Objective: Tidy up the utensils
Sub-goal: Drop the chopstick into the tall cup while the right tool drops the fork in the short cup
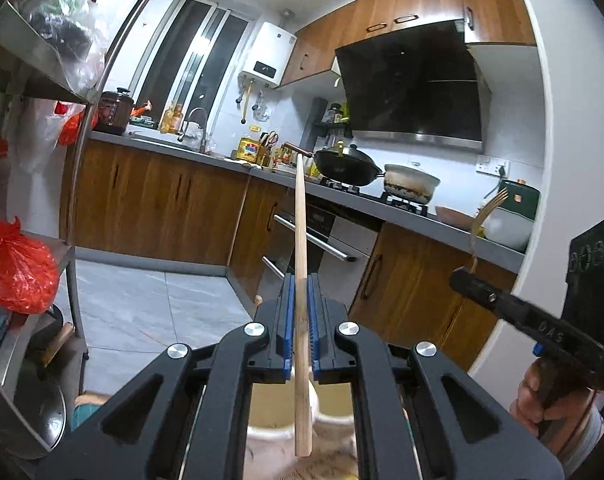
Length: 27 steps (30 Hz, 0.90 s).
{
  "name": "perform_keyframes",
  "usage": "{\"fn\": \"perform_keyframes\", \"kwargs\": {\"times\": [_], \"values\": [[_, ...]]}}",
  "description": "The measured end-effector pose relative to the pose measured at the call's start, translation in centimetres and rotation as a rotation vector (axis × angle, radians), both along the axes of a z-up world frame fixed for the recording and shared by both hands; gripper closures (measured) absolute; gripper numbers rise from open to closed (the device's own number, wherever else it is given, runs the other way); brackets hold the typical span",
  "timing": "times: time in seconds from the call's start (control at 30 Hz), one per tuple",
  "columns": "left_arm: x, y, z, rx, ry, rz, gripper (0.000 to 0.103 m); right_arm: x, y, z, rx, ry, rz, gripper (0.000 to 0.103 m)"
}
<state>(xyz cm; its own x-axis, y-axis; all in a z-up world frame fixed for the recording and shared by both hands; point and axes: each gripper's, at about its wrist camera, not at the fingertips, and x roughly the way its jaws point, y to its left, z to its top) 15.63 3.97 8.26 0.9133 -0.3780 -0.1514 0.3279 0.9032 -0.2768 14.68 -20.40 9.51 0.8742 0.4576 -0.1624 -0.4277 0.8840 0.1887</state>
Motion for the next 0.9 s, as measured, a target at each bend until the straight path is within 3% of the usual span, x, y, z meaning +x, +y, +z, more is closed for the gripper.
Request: {"fn": "perform_keyframes", "kwargs": {"times": [0.27,0.4,0.77,0.9], "values": [[3.4,-1.0,-2.9,0.050,-0.003,0.080,0.097,4.4,1.2,-2.1,0.042,0.004,-0.012,0.097],[3.8,-1.1,-4.0,0.094,0.009,0.098,0.097,6.0,1.6,-4.2,0.026,0.070,-0.004,0.097],[2.4,-1.0,-4.9,0.190,0.027,0.077,0.097,7.3,1.9,-7.0,-0.005,0.192,-0.004,0.097],[2.0,-0.9,-4.6,0.177,0.032,0.064,0.095,7.3,2.3,-7.6,-0.035,0.209,-0.007,0.097]]}}
